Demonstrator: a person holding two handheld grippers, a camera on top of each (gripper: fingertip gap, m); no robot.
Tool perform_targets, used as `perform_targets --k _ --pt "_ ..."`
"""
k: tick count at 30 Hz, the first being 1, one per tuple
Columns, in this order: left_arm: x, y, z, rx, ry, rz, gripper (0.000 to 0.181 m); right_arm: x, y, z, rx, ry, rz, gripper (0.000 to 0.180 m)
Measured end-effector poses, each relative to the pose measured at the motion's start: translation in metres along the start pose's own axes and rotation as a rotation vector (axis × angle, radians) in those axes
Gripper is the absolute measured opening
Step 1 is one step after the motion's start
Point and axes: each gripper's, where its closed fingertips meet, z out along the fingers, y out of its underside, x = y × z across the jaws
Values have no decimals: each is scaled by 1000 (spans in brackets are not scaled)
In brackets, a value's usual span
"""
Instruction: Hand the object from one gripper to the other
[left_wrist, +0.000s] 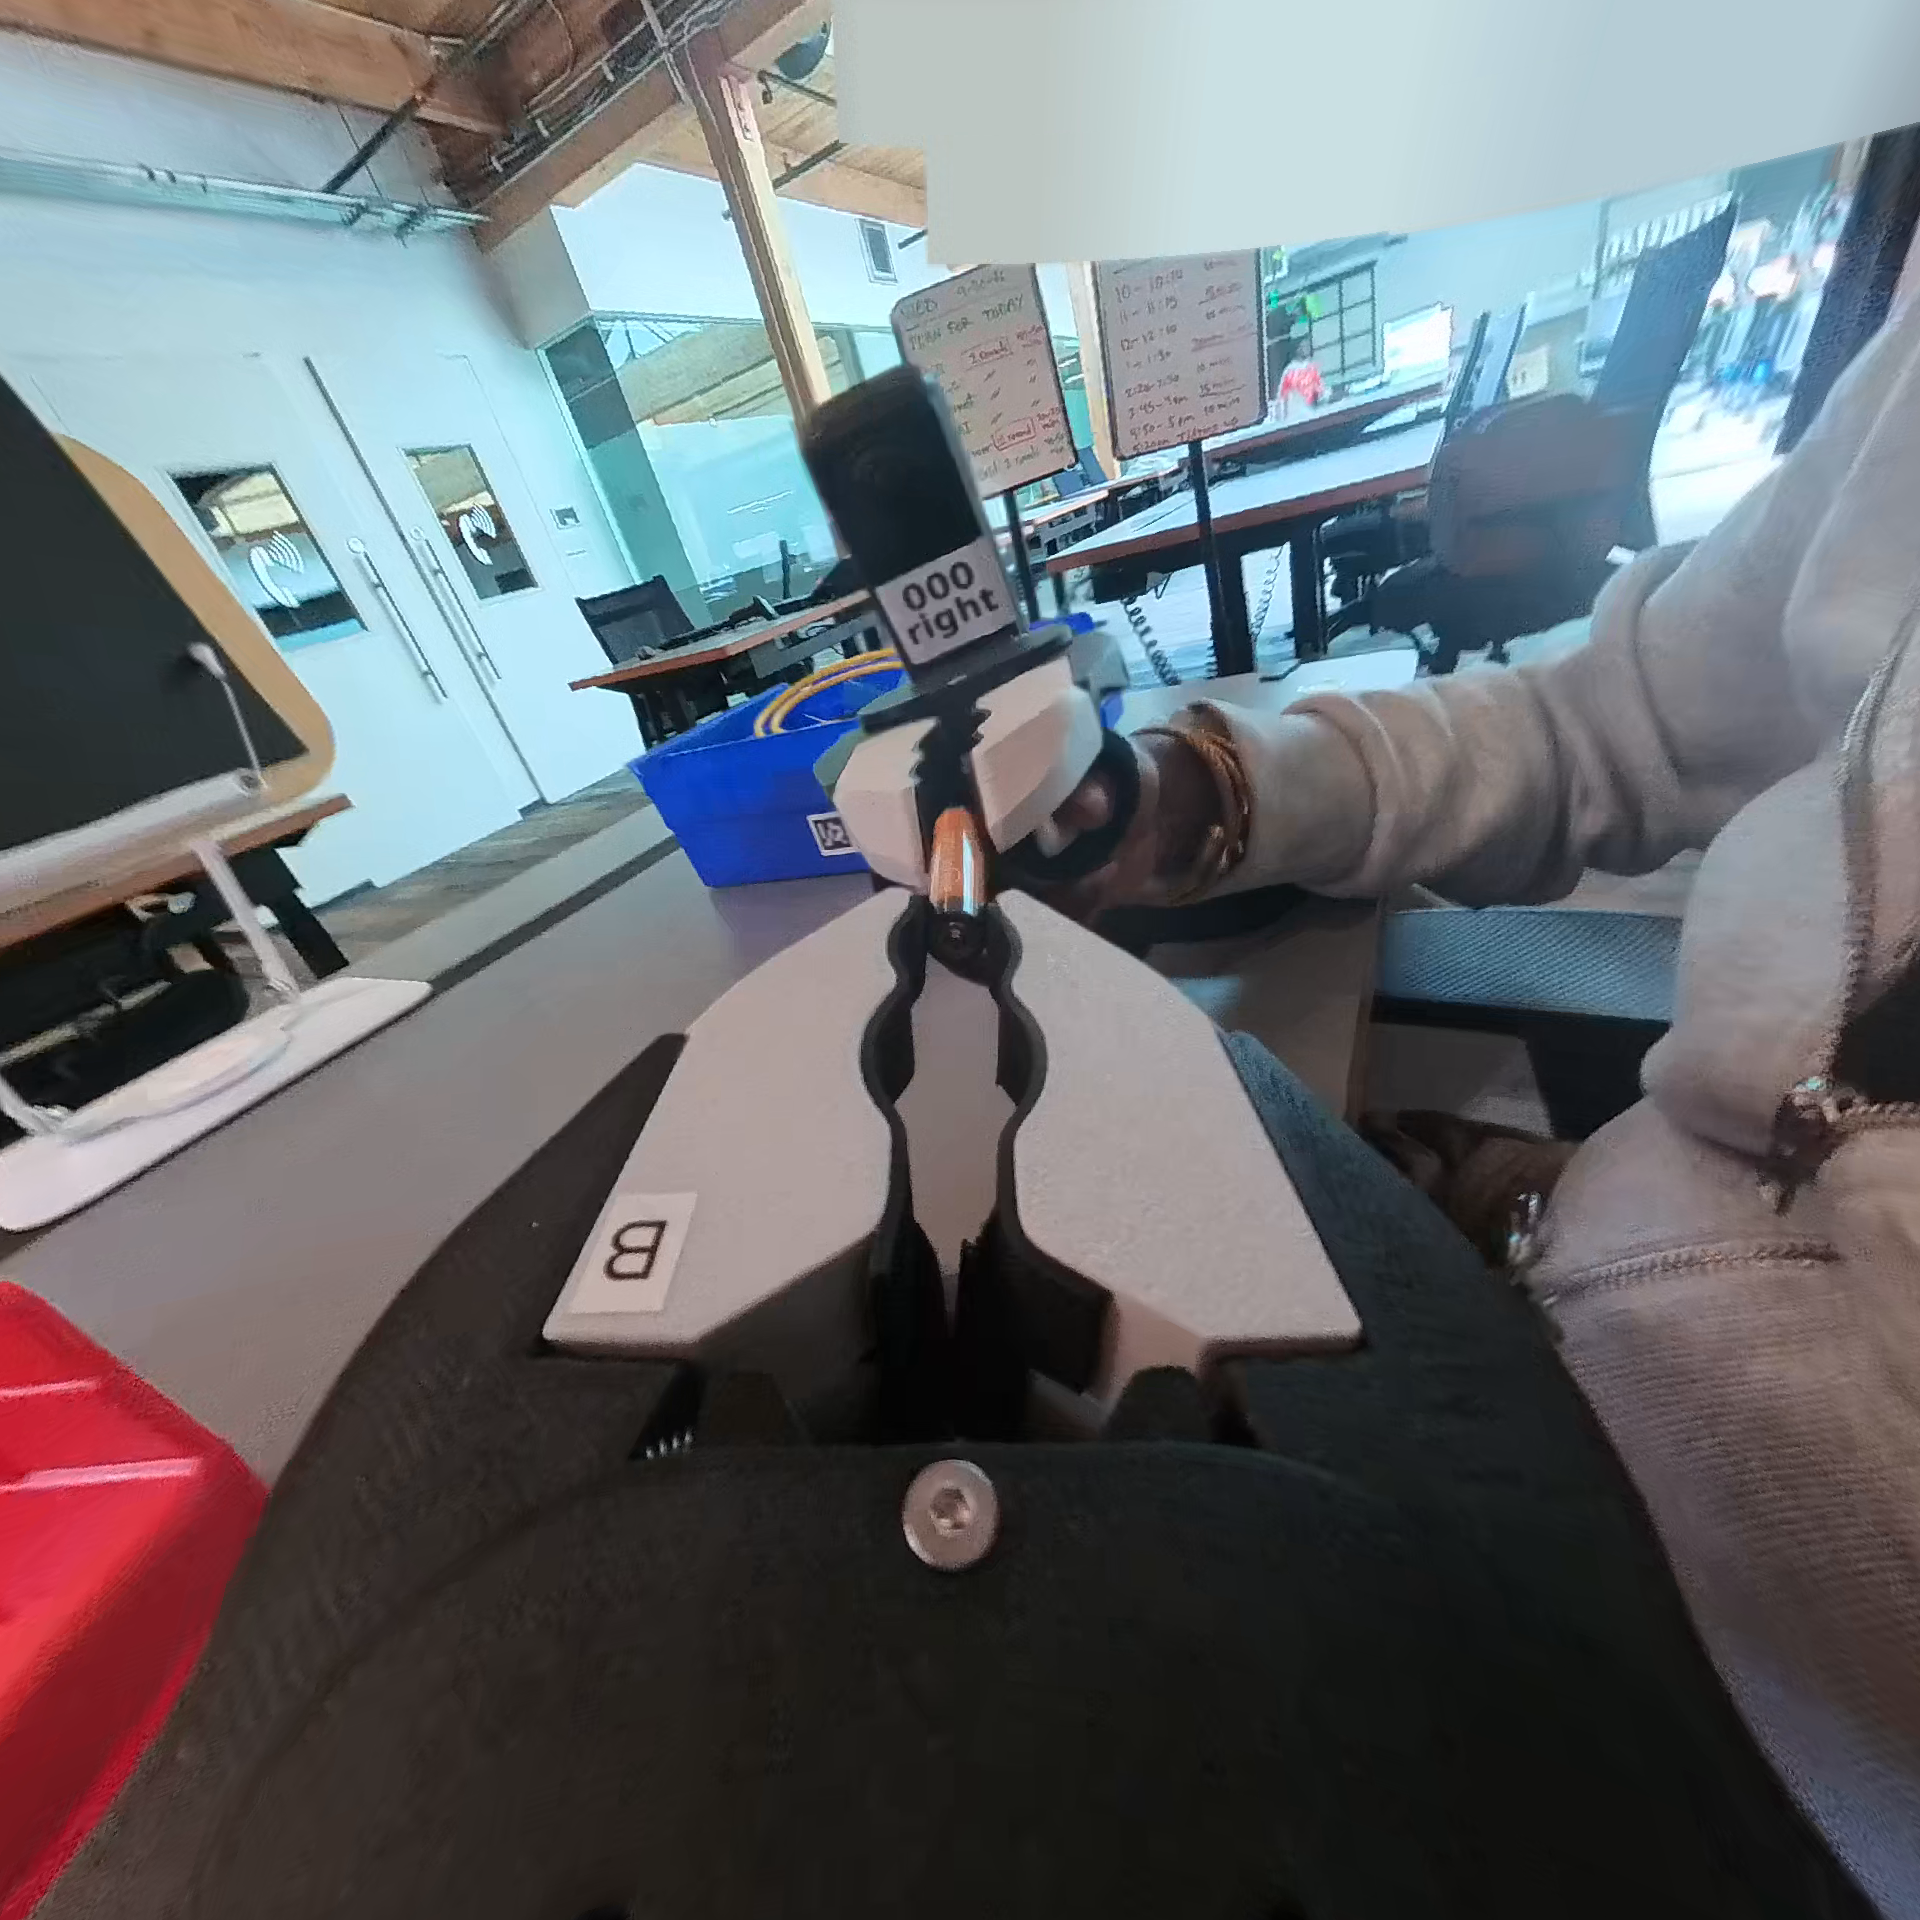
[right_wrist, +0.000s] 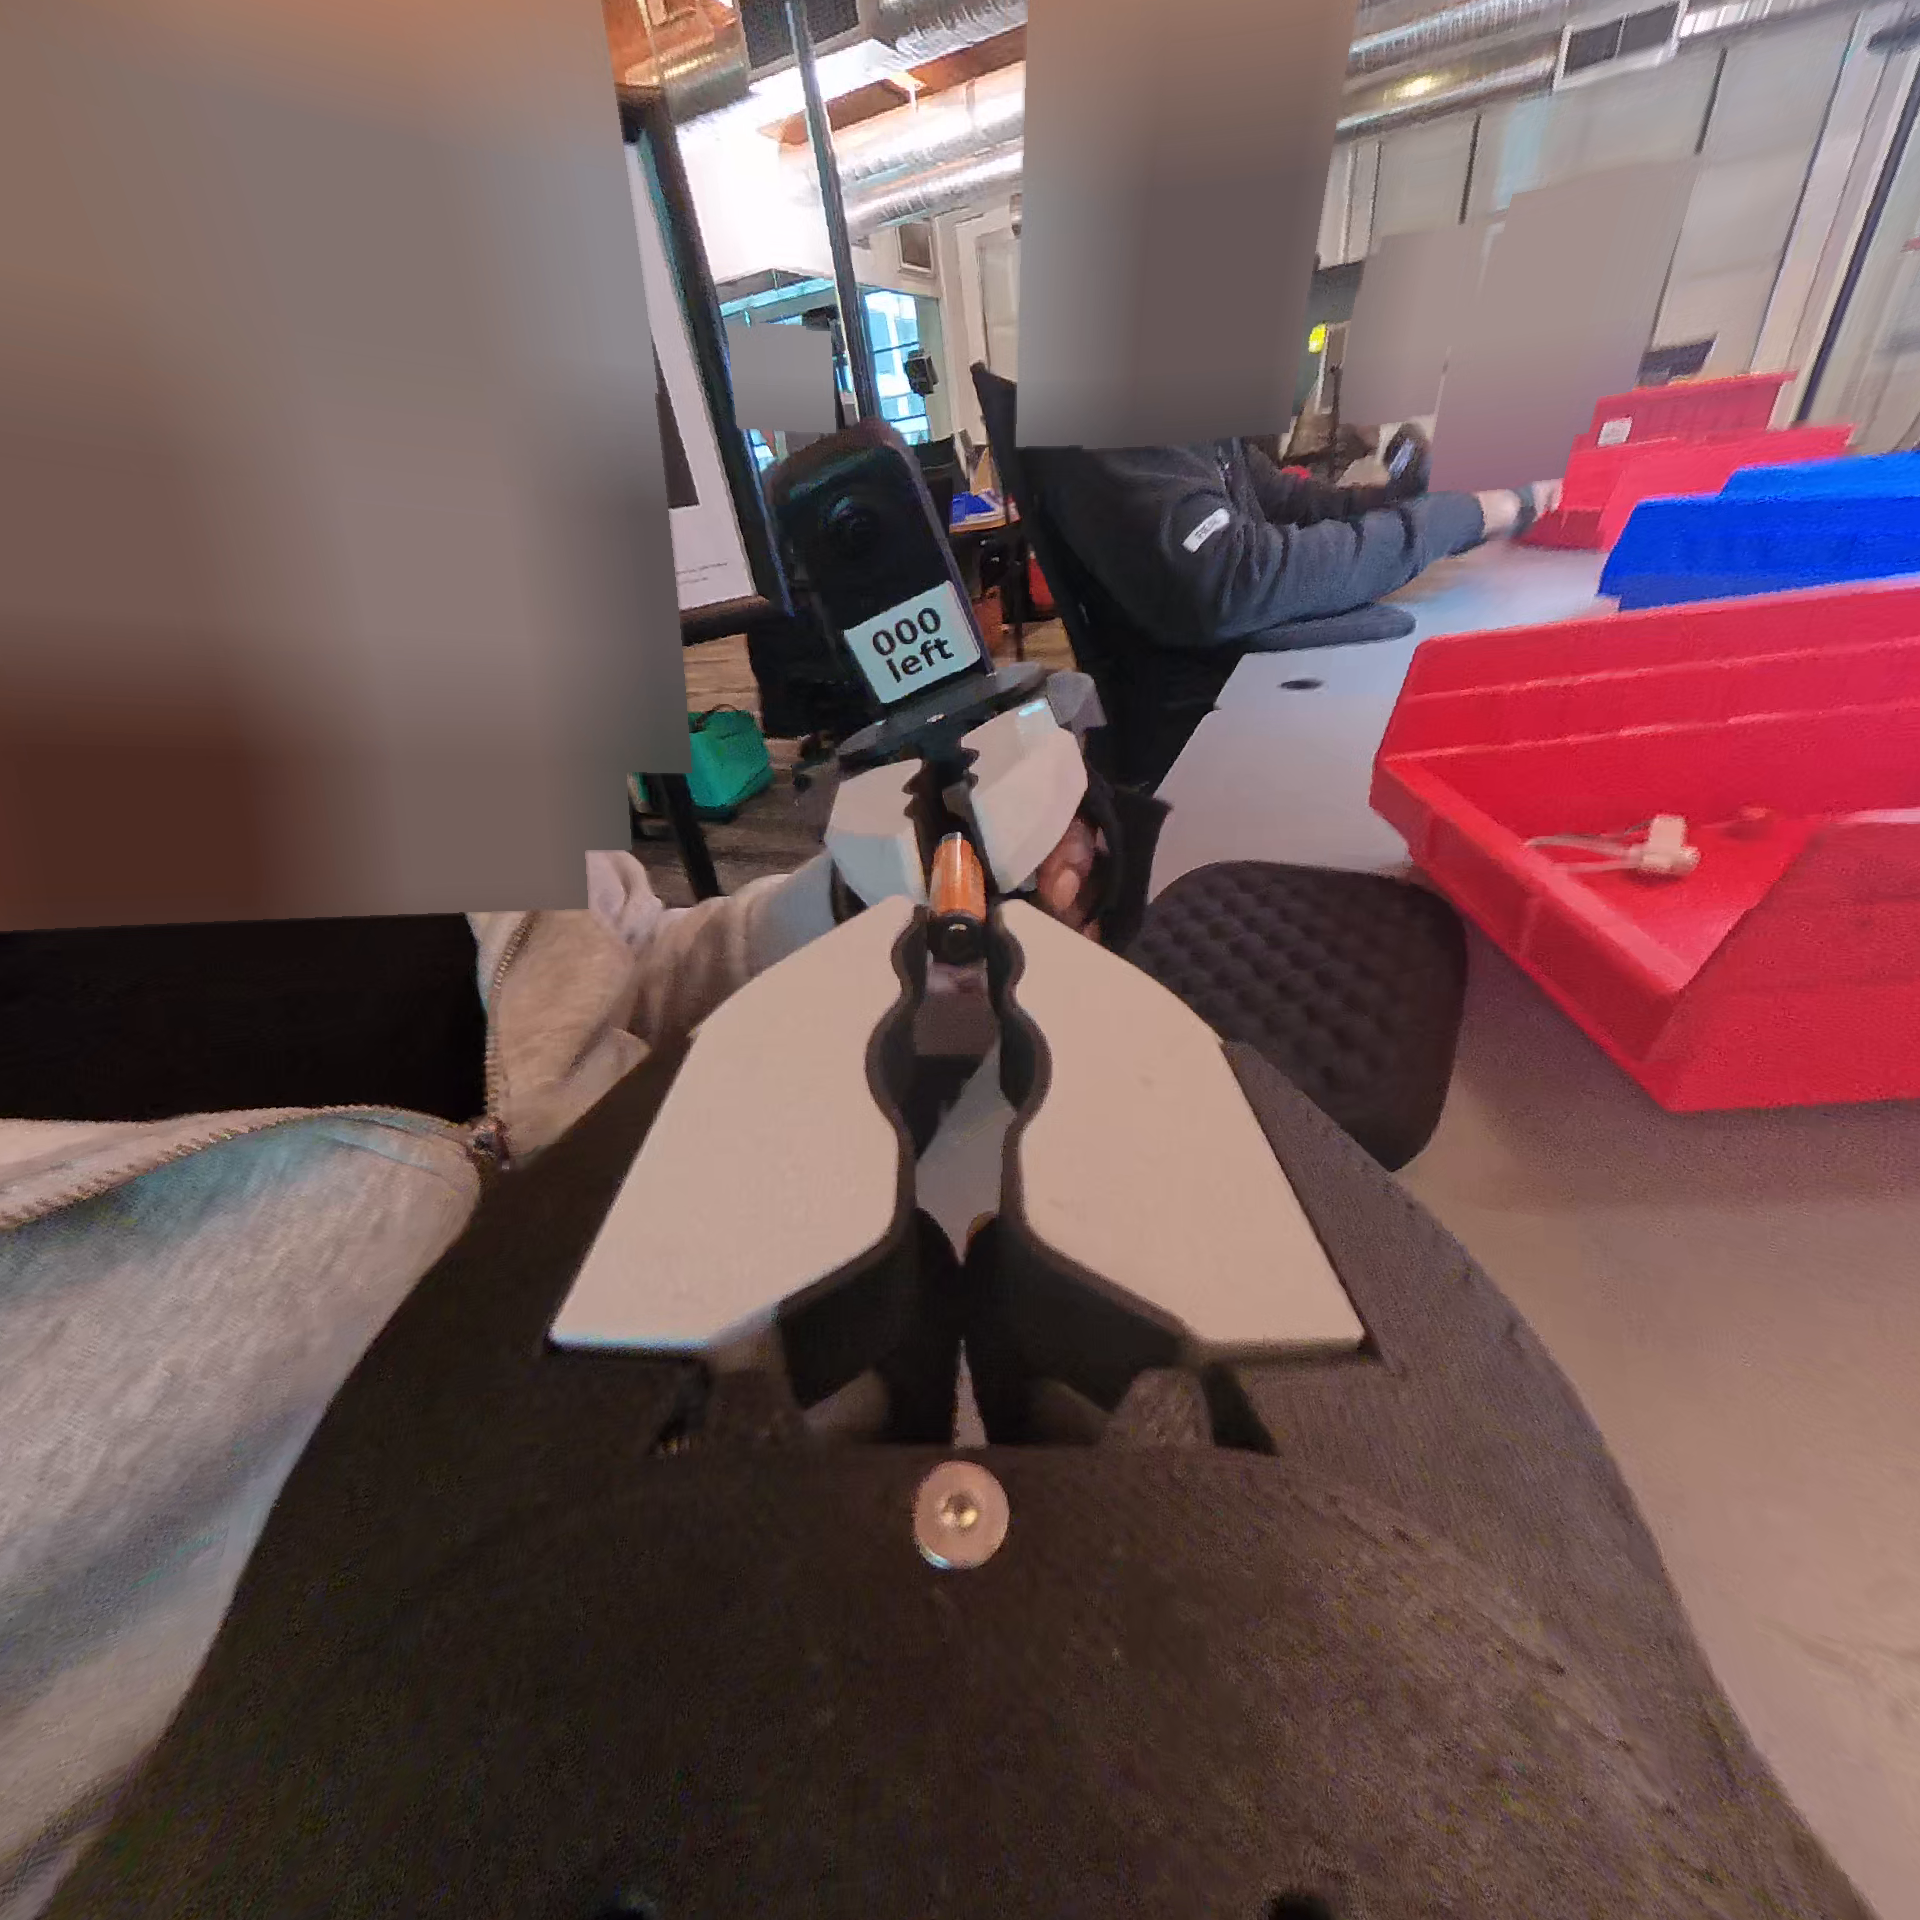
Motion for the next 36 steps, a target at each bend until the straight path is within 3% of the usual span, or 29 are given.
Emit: perform_targets --k 3,5,9,15,18,22,25,29,36 --pt "-1 -6 -1 33 31 -171 10 -2 -4 1 0 64 -199 33" --pt "-1 -10 -3 65 64 -267 10 -3 -3 2 -36 127 -373 37" --pt "-1 -10 -5 90 104 -364 10 -7 -4 4 -49 186 -574 30" --pt "4 -7 -2 63 137 -374 10 -8 -6 3 -40 193 -597 24" --pt "6 -6 -2 62 149 -370 10 -6 -2 4 -66 204 -619 11" --pt "7 -8 -2 79 120 -244 11 -8 -1 5 -71 161 -547 11" --pt "5 -7 -4 55 31 12 30 -3 2 5 -73 138 -401 11" --pt "4 -2 -5 -19 -40 299 32 -1 6 5 -61 70 -183 10" --pt "8 -5 -7 -19 -24 328 10 -6 7 6 -52 5 -90 10"
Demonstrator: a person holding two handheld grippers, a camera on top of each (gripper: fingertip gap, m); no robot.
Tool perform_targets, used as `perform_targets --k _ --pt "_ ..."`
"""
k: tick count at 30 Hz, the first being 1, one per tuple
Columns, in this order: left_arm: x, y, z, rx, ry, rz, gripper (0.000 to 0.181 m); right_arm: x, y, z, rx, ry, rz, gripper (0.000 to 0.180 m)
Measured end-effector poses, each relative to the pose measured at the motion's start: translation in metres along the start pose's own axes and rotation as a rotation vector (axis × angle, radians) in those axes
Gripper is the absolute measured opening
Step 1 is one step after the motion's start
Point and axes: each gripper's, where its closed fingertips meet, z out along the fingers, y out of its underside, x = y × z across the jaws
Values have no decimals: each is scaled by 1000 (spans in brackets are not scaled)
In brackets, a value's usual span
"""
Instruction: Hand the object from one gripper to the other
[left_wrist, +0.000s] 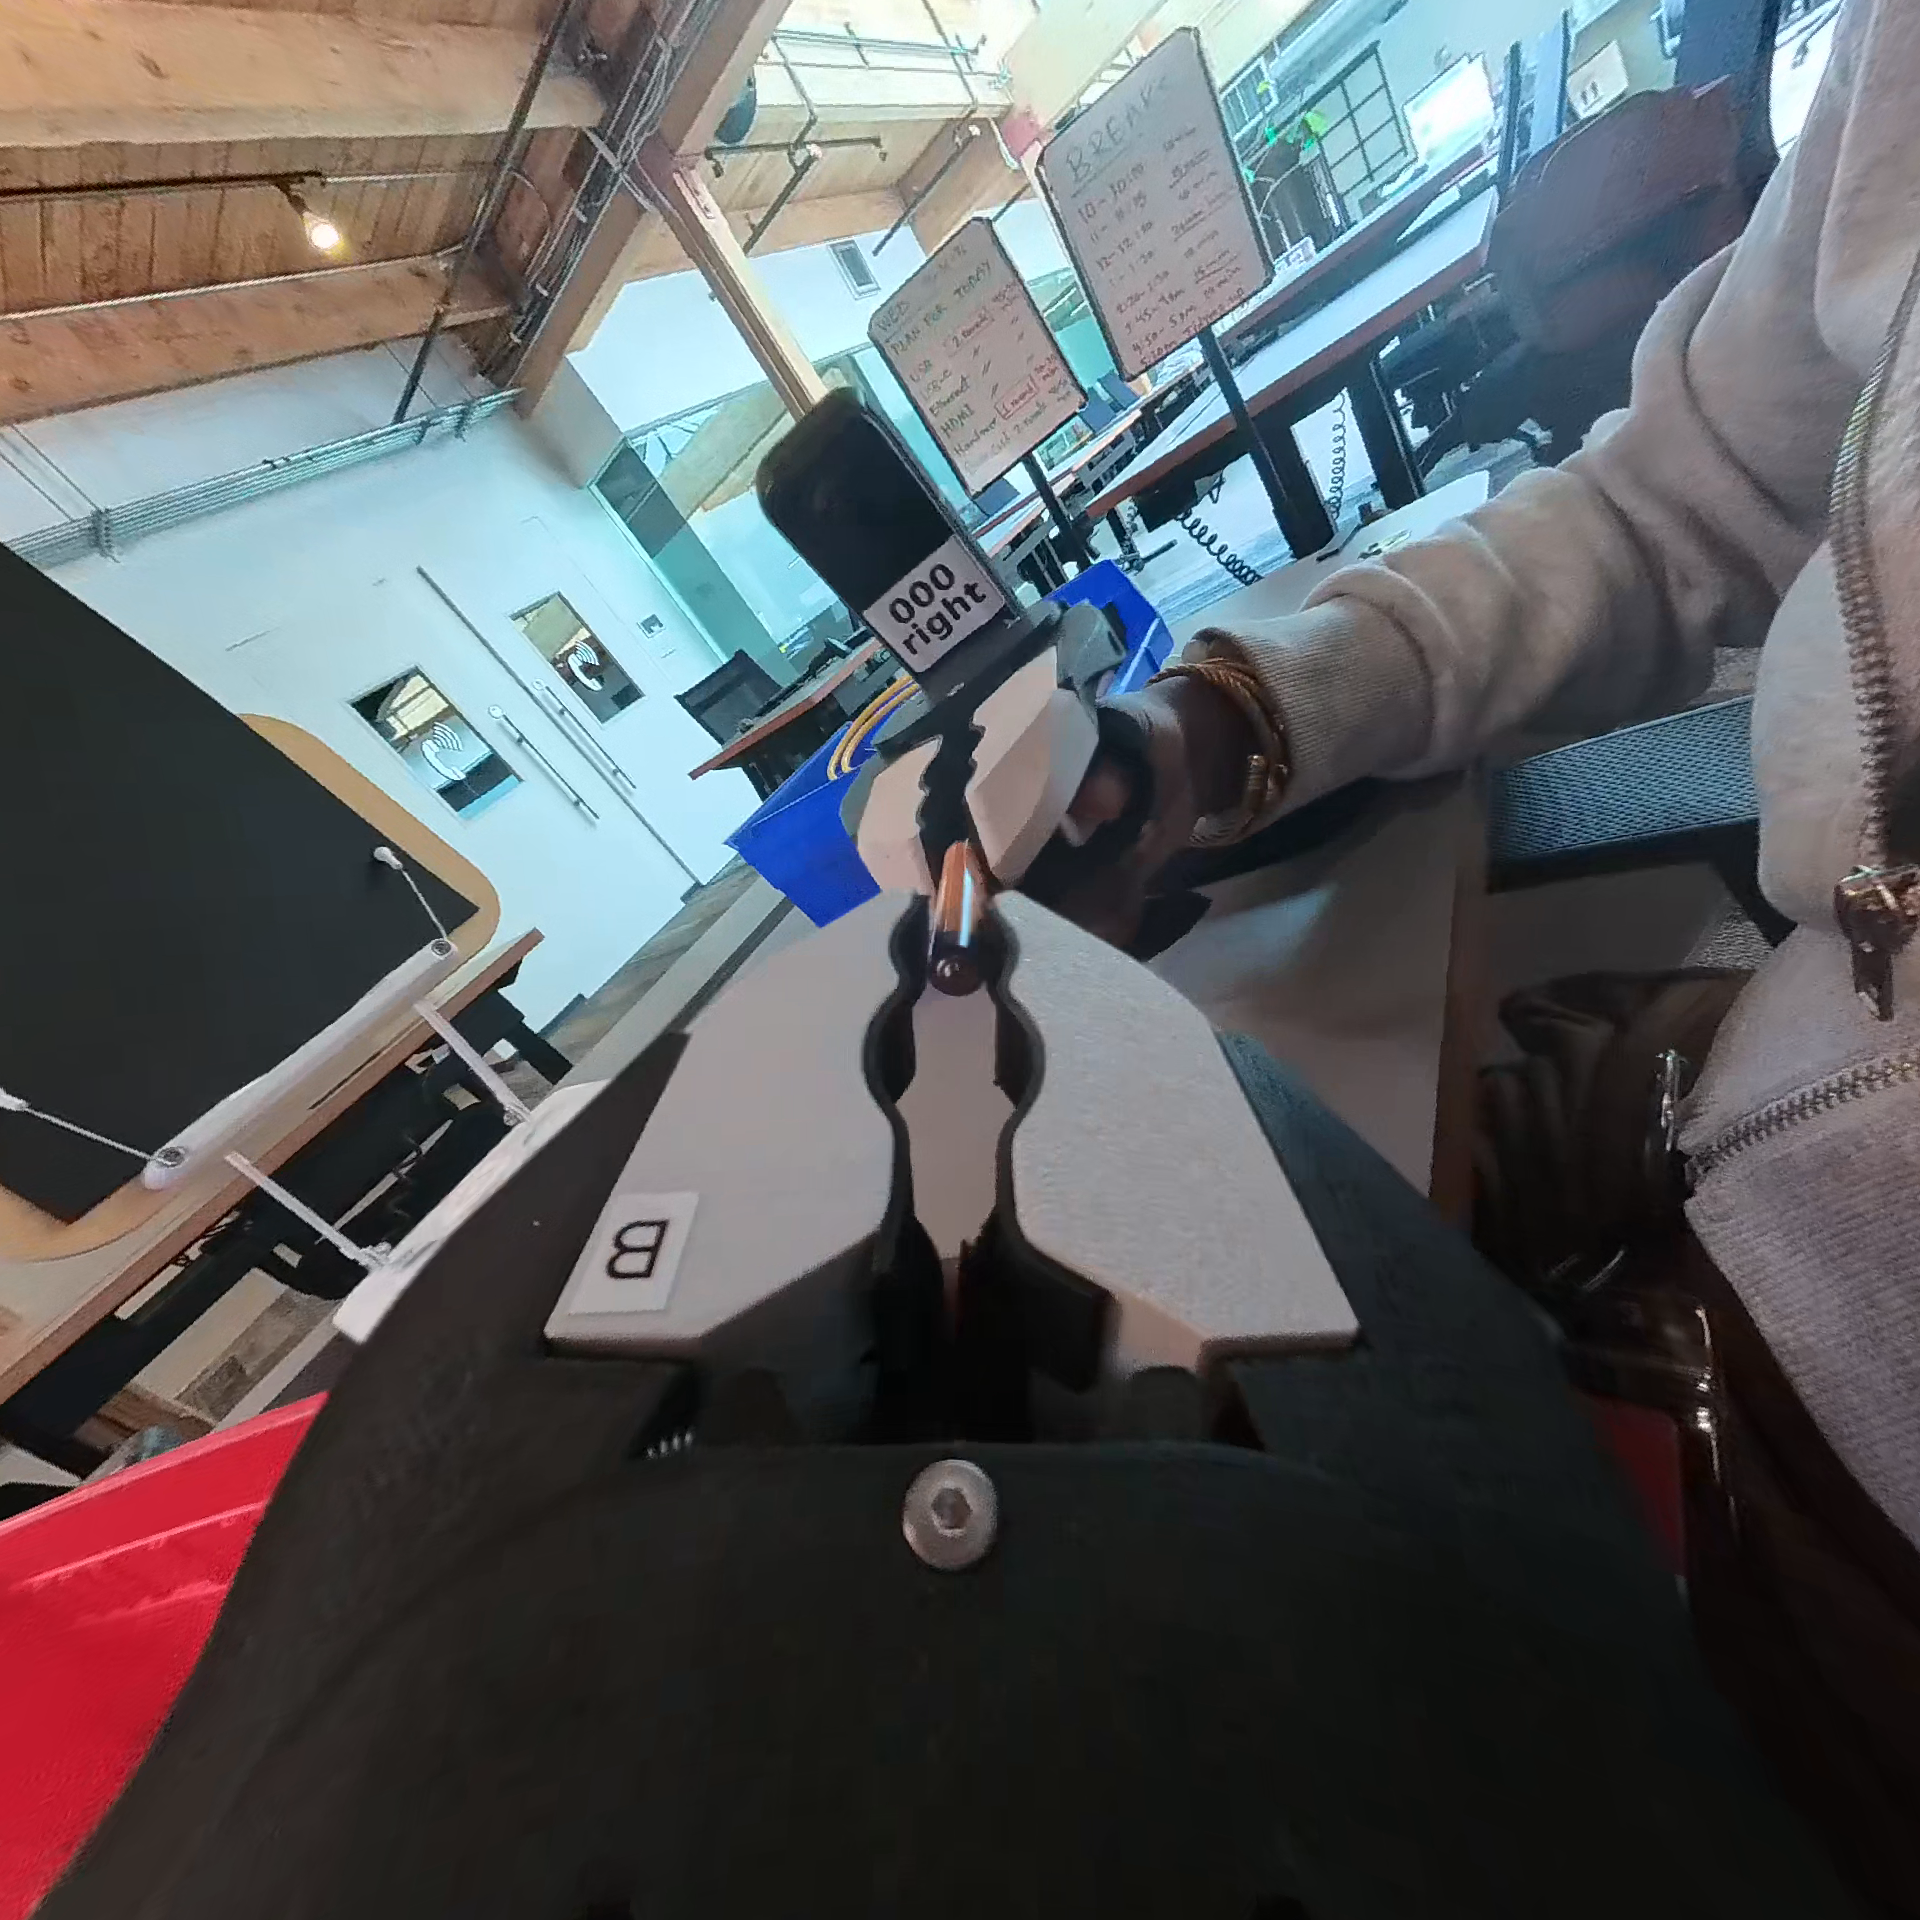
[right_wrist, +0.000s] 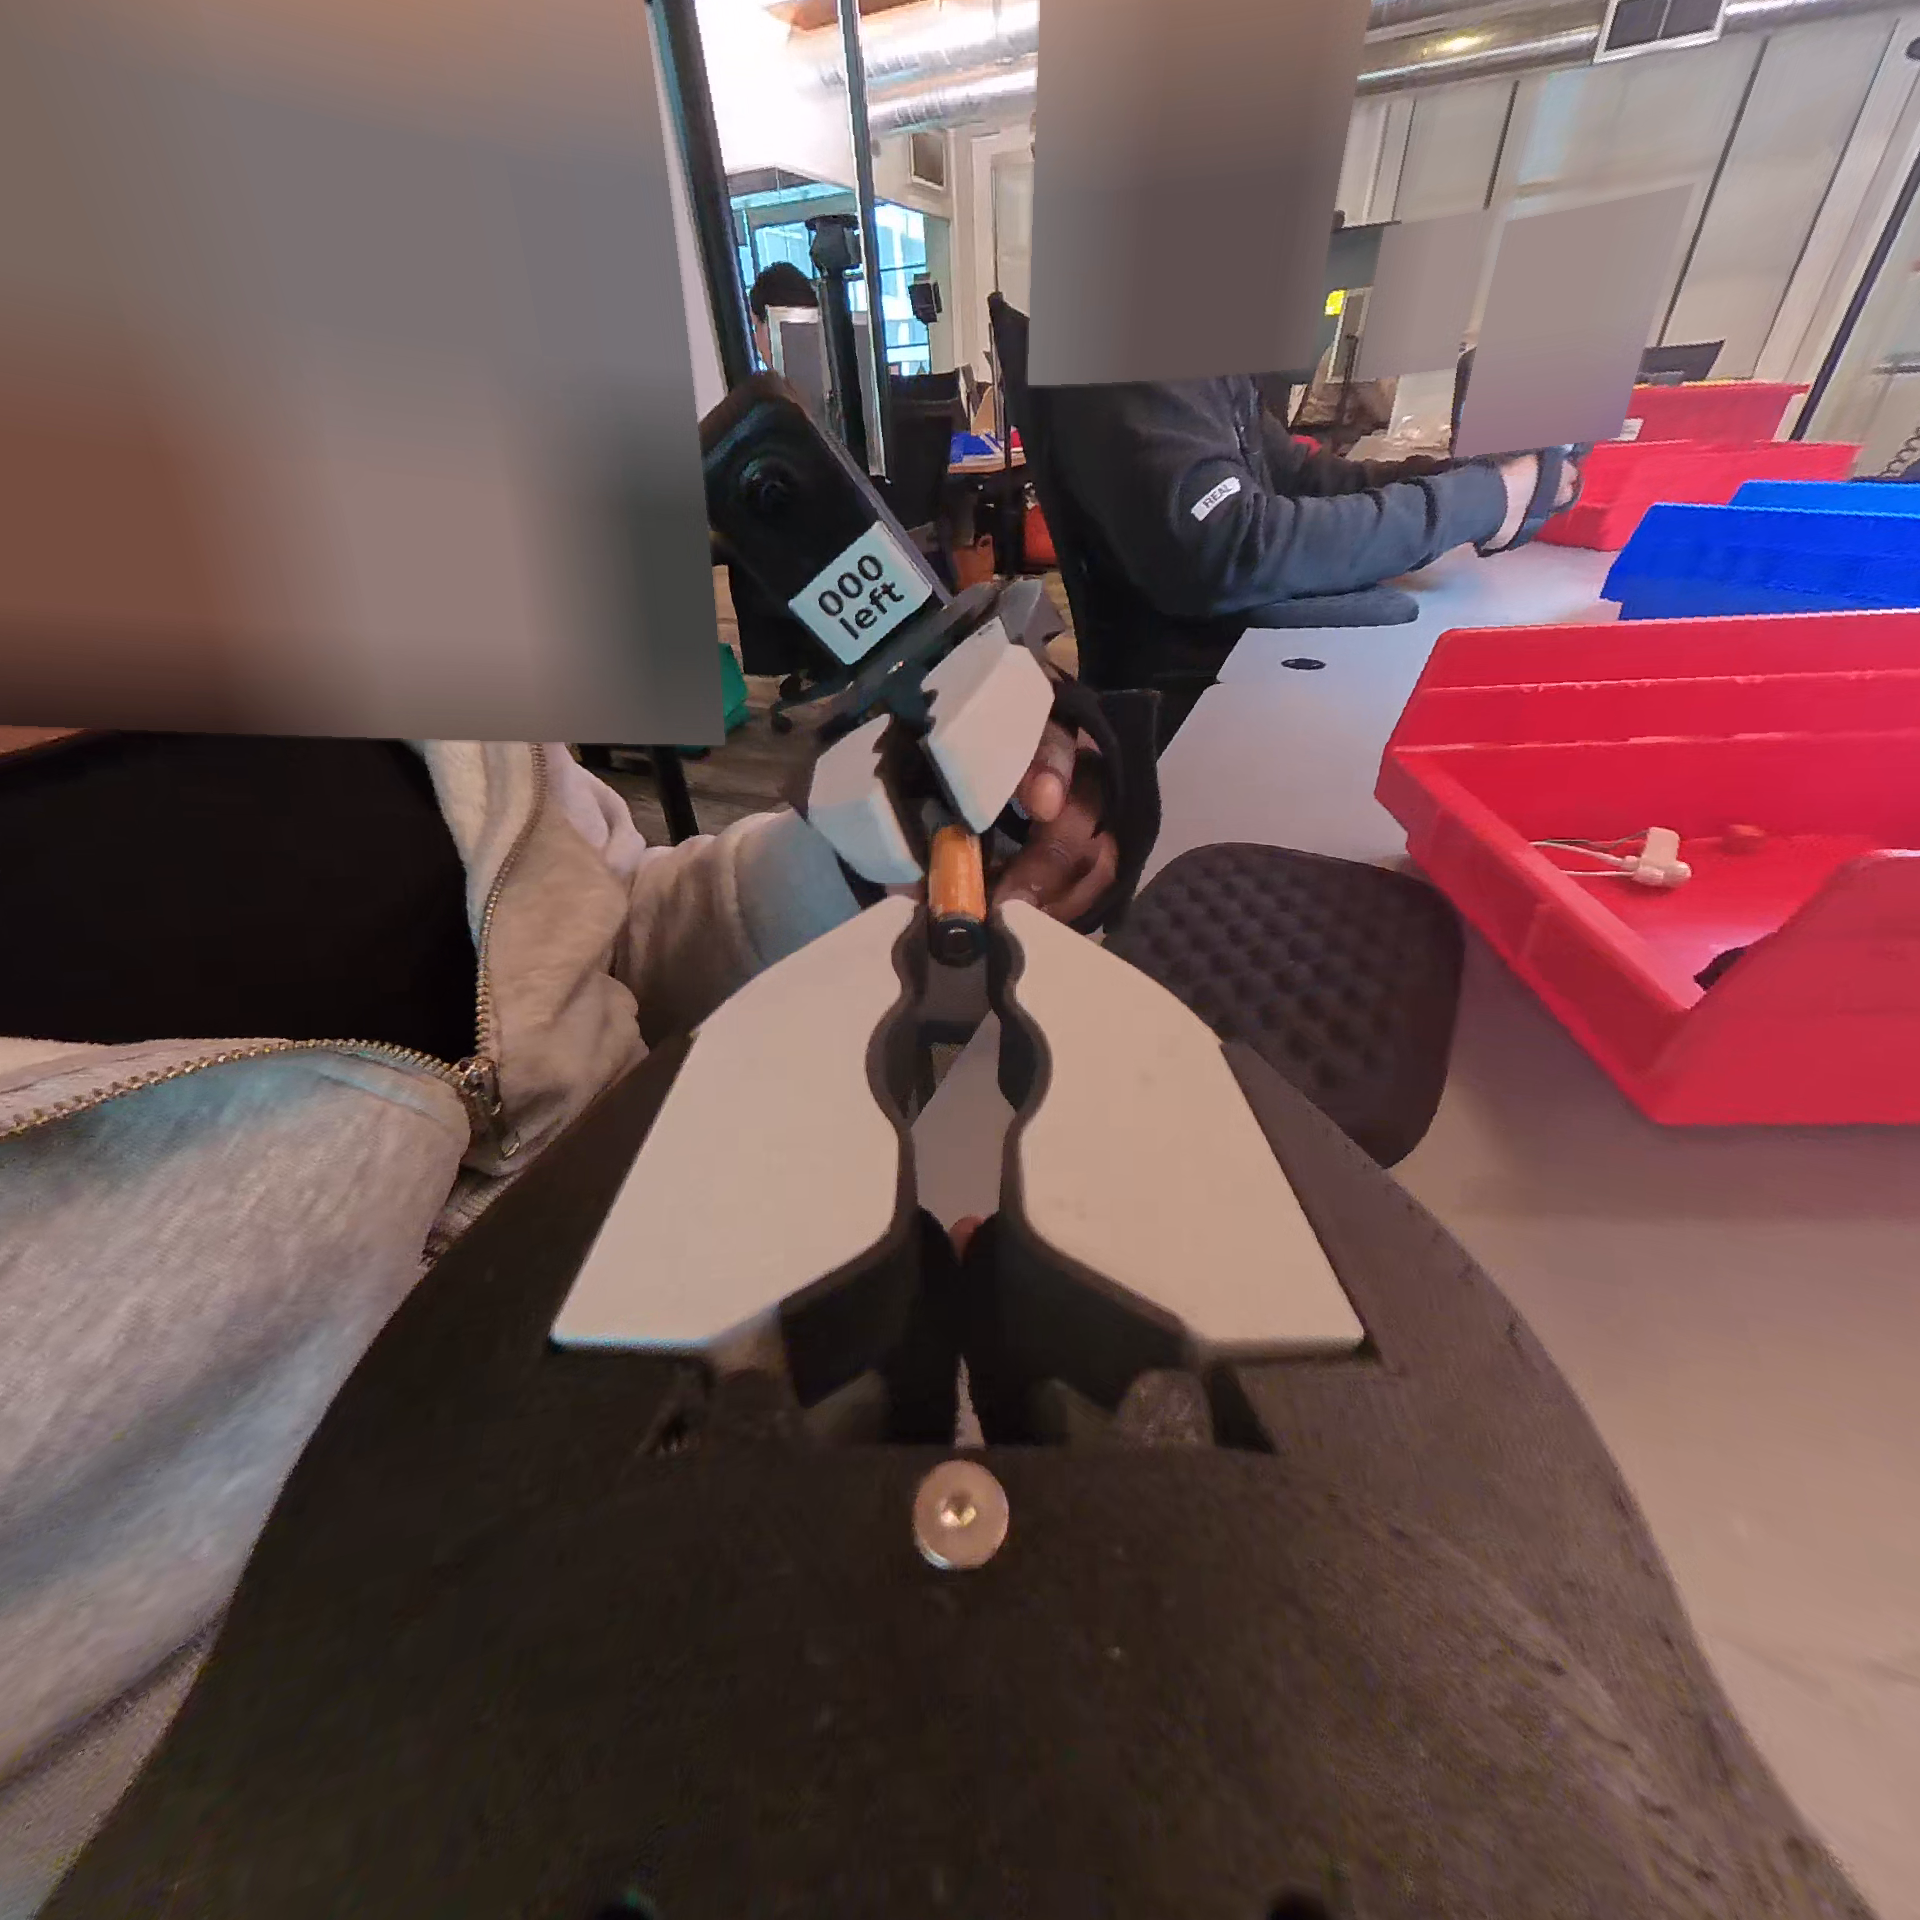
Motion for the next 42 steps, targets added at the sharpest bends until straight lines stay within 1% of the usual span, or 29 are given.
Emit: perform_targets --k 5,6,7,11,14,16,19,20,21,22,25,28,31,33,37,39,40,41,42 --pt "0 -1 0 6 19 -77 6 0 0 0 -6 2 2 10" --pt "0 -2 -1 15 11 -68 11 -1 0 0 -5 -2 2 10" --pt "-1 -2 -1 19 2 -59 23 -2 -1 0 -2 -6 2 10" --pt "2 2 -1 -13 15 -38 28 -3 -3 -1 15 -18 13 10" --pt "2 2 0 -22 15 -37 10 -3 -4 -1 17 -25 21 11" --pt "2 2 0 -32 15 -46 10 -3 -4 -1 19 -23 25 11" --pt "-1 0 2 -24 26 -180 10 -3 -7 -2 36 -9 -10 10" --pt "-3 -2 2 -11 31 -258 10 -2 -9 -3 52 8 -53 13" --pt "-5 -2 3 -2 37 -352 10 -1 -13 -4 67 38 -113 22" --pt "-6 -3 3 10 54 -448 10 -1 -16 -6 76 74 -183 26" --pt "-4 -7 2 62 132 -658 10 -3 -19 -9 57 142 -378 24" --pt "-4 -7 0 87 172 -742 10 -5 -17 -7 29 155 -438 22" --pt "0 -2 1 46 186 -746 10 -7 -14 -5 26 140 -448 20" --pt "2 -2 2 45 198 -744 10 -8 -13 -4 15 140 -462 12" --pt "2 -2 2 50 188 -720 10 -7 -11 -4 -4 128 -430 11" --pt "2 -5 2 68 174 -643 10 -9 -13 -4 15 104 -386 11" --pt "1 -4 2 66 148 -576 16 -9 -14 -4 24 101 -356 10" --pt "0 -3 3 51 112 -491 25 -7 -14 -4 34 96 -313 10" --pt "-1 0 4 26 70 -386 29 -7 -15 -5 46 76 -251 10"
